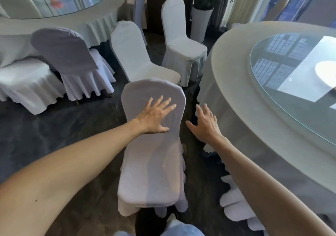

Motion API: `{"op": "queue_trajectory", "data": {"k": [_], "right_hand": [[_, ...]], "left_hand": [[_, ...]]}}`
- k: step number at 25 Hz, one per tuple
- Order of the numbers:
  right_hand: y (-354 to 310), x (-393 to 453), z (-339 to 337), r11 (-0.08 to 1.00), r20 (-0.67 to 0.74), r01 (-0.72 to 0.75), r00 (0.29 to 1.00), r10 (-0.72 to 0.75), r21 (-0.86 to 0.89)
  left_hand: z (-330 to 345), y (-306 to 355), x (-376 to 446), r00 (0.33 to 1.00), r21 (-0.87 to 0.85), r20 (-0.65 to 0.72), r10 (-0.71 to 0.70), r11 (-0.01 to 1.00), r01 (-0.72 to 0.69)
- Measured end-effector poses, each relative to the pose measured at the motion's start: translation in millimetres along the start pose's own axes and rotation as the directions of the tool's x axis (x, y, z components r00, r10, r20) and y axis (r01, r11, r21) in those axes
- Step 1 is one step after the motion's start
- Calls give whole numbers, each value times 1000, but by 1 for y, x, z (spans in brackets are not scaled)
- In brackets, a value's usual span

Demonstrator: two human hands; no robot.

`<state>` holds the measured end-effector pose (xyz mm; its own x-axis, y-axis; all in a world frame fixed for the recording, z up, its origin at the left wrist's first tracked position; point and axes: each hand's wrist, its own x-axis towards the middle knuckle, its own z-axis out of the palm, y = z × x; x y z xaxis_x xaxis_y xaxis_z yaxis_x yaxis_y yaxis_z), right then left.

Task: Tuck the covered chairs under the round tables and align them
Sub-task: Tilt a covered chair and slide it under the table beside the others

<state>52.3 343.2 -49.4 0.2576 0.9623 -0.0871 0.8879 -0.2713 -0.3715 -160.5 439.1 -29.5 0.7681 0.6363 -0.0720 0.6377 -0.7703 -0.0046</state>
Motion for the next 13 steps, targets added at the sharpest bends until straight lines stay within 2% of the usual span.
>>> {"op": "queue_trajectory", "data": {"k": [4,8,10,13], "right_hand": [[-37,60,14,995,20,-93,996,92,42],[-80,125,46,957,21,-257,966,256,135],[-103,151,65,918,37,-338,940,338,208],[-143,189,97,790,92,-496,862,499,361]], "left_hand": [[4,-77,45,996,9,49,70,997,-71],[15,-167,108,968,76,91,233,968,-240],[18,-208,141,943,109,87,321,938,-329],[17,-263,188,864,115,96,495,856,-503]]}}
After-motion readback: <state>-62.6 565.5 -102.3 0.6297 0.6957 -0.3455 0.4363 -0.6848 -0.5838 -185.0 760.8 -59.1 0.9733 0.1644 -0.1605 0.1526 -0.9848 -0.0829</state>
